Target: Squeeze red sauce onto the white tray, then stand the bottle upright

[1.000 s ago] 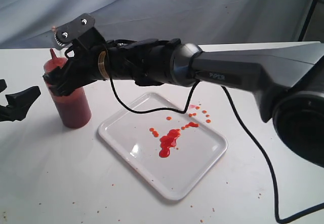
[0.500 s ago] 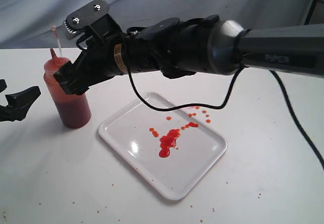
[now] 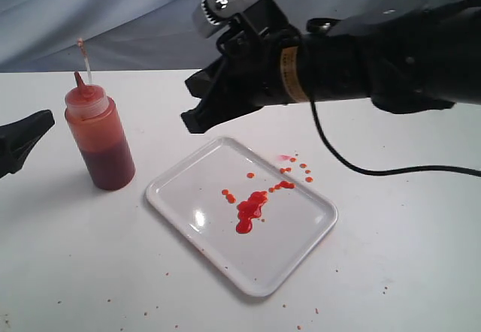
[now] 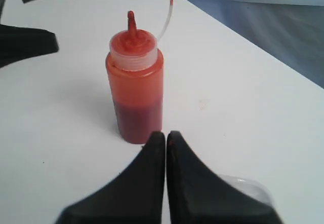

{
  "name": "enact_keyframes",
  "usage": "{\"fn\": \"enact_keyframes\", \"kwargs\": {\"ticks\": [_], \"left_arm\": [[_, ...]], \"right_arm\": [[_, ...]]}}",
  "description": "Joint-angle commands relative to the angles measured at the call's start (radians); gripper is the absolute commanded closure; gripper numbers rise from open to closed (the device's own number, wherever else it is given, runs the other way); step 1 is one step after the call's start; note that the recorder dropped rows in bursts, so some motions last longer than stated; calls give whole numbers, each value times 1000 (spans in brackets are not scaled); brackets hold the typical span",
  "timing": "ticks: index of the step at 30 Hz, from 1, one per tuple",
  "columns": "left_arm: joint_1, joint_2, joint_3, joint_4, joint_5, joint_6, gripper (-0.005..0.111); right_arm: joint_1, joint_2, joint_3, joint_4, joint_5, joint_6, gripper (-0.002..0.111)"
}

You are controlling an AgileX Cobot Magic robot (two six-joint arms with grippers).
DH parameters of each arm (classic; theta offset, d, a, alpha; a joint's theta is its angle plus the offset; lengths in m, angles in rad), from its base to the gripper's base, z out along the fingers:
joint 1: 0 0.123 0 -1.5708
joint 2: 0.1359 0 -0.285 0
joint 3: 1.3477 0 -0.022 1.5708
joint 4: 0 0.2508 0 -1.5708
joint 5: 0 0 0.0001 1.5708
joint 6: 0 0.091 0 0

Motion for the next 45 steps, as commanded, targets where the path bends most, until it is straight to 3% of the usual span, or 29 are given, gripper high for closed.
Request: {"fn": "enact_keyframes", "kwargs": {"ticks": [1, 9, 13, 23, 33, 38, 45], "left_arm": [[3, -149, 47, 66, -12, -87, 2], [1, -395, 123, 101, -12, -323, 2], [1, -512, 125, 179, -12, -457, 2], [1, -781, 128, 268, -12, -841, 2], [1, -929, 128, 387, -12, -916, 2], [1, -935, 128, 401, -12, -1031, 2], [1, -935, 128, 405, -12, -1049, 2]], "right_arm": [[-22, -112, 89, -3, 43, 1, 108], [-22, -305, 259, 59, 448, 15, 108], [-22, -391, 333, 32, 520, 15, 108], [-22, -451, 352, 55, 542, 21, 108], [-22, -451, 352, 55, 542, 21, 108], [-22, -451, 352, 55, 542, 21, 108], [-22, -451, 352, 55, 542, 24, 108]]}}
